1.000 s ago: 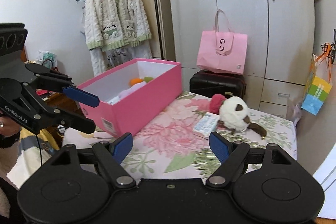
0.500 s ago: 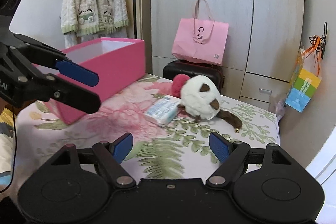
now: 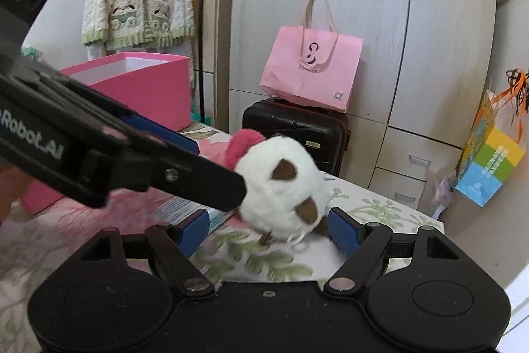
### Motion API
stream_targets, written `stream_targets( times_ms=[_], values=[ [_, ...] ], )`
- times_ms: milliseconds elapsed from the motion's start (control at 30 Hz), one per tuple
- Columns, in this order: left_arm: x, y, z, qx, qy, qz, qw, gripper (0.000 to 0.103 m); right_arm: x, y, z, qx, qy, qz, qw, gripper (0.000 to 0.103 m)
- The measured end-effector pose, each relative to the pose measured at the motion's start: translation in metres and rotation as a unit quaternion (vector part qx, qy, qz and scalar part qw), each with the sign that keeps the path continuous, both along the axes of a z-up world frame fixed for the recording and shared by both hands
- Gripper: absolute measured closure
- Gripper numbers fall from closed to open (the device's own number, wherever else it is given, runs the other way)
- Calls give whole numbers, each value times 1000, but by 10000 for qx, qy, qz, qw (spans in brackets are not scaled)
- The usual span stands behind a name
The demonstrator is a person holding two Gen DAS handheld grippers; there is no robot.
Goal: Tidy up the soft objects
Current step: 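Close both tools on the white plush toy with brown ears, then lift the white plush toy with both tools and carry it toward the shoebox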
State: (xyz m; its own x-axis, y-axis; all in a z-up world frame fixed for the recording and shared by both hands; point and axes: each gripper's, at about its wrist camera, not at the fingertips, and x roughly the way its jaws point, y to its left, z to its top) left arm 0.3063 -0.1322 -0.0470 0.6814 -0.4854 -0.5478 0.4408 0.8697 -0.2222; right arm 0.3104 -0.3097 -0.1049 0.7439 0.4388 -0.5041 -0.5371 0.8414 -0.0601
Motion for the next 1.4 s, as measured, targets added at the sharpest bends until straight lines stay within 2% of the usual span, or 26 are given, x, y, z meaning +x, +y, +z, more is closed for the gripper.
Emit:
stream_targets(
  times_ms=[67,167,333,467,533,600,700,967,1400],
  values=[
    [8,-1,-4,-86,-22,46,10000,38,10,-2,-2,82,-36,89,9999,20],
    [19,-2,-12,-173,7,172,9997,38,22,-6,-4,289,141,410,9986,20],
    [30,-4,-27,-247,201,203,9993,39,44,-16,-9,810,555,343,9946,20],
    [40,-8,-32,-212,448,161,9986,39,50,-12,-21,692,715,387,9943,20],
    [41,-8,-33,-232,495,163,9984,39,47,-10,-23,643,637,372,9952,20],
    [41,-9,-34,-176,476,191,9985,39,45,-11,-21,653,593,315,9956,27],
    [41,-8,-35,-230,479,166,9984,40,40,-12,-19,646,520,276,9962,32],
    [28,-9,-26,-245,519,-55,9983,40,15,-6,-10,463,305,-2,9985,33],
    [-23,-13,-7,-234,384,-307,9985,41,-39,-2,10,391,169,-504,9978,32]
  ],
)
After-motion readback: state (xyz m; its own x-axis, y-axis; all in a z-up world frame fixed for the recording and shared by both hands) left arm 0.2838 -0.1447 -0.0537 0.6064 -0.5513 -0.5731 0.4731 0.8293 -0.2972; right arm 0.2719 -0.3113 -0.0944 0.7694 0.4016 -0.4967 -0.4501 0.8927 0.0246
